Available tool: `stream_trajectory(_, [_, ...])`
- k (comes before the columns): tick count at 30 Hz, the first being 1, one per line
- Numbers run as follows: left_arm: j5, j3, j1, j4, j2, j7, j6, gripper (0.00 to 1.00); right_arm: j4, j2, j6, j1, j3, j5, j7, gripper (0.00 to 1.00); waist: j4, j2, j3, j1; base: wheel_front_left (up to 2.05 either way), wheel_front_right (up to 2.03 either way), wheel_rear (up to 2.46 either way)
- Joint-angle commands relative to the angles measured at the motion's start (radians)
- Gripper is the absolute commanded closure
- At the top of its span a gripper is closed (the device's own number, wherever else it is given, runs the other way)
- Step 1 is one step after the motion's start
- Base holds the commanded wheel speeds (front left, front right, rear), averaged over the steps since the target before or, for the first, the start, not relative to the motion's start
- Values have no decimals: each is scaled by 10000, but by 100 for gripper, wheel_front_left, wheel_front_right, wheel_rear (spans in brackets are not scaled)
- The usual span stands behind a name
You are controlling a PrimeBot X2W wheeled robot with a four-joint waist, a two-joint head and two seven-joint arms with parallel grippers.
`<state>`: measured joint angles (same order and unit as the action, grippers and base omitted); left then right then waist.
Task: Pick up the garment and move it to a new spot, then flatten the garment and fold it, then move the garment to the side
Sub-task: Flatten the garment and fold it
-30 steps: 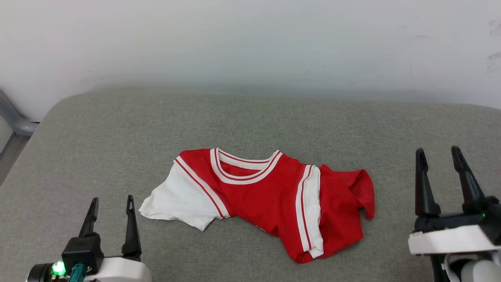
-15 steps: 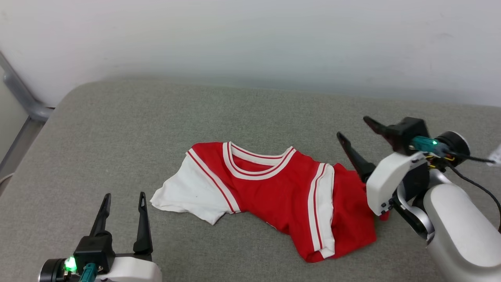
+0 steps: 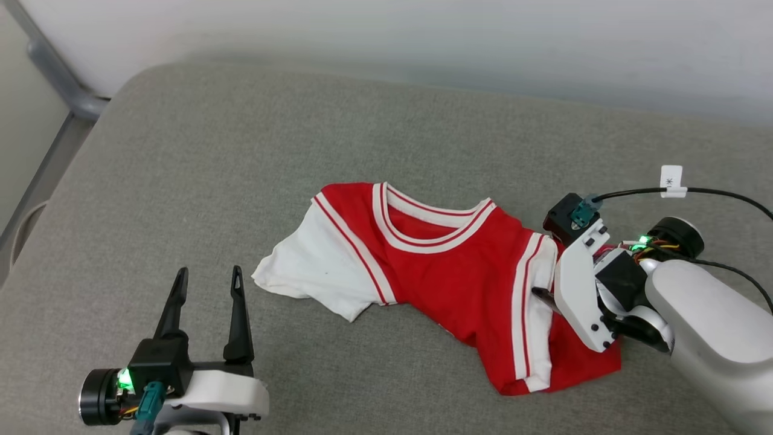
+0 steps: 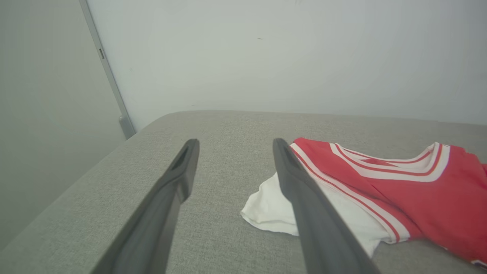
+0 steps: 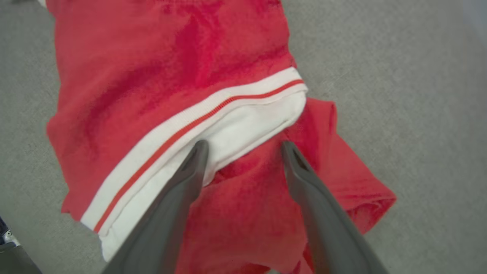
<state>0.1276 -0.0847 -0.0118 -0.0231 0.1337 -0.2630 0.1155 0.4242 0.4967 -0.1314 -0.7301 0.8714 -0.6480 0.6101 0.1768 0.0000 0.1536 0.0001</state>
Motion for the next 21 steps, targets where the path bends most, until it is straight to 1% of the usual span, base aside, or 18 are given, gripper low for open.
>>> stream_trajectory(1, [-38,45,-165,-3,-75,-25,-18,0,137,23,14,-218,107,-96,61,0,183,0,272,-1,0,0,0])
stream_trajectory(7, [-270,144,-465,-80,-373,-26,-244,0,1195,-137,11,-444,1506,-517,287,0,361,0,723,-1,0,0,0])
stream_trajectory(11, [-367,198,-618,-175,-506,-26,-360,0,1735,-310,11,-273,2213,-909,-69,0,389,0,845,-1,0,0,0])
stream_trajectory(12, [-397,261,-621,-211,-567,-26,-405,0,1823,-344,11,-343,2467,-989,-472,64,346,0,851,-1,0,0,0])
stream_trajectory(13, [-421,305,-624,-222,-586,-26,-421,0,1859,-343,11,-454,2524,-1058,-716,100,311,0,838,-1,0,0,0])
stream_trajectory(17, [-482,473,-522,-286,-638,-26,-468,0,2086,-237,17,-1256,2334,-1269,-1803,100,149,0,699,-1,0,0,0])
stream_trajectory(21, [-554,591,-455,-376,-659,-26,-556,0,2500,-301,15,-2174,1830,-1379,-2949,100,31,0,506,-1,0,0,0])
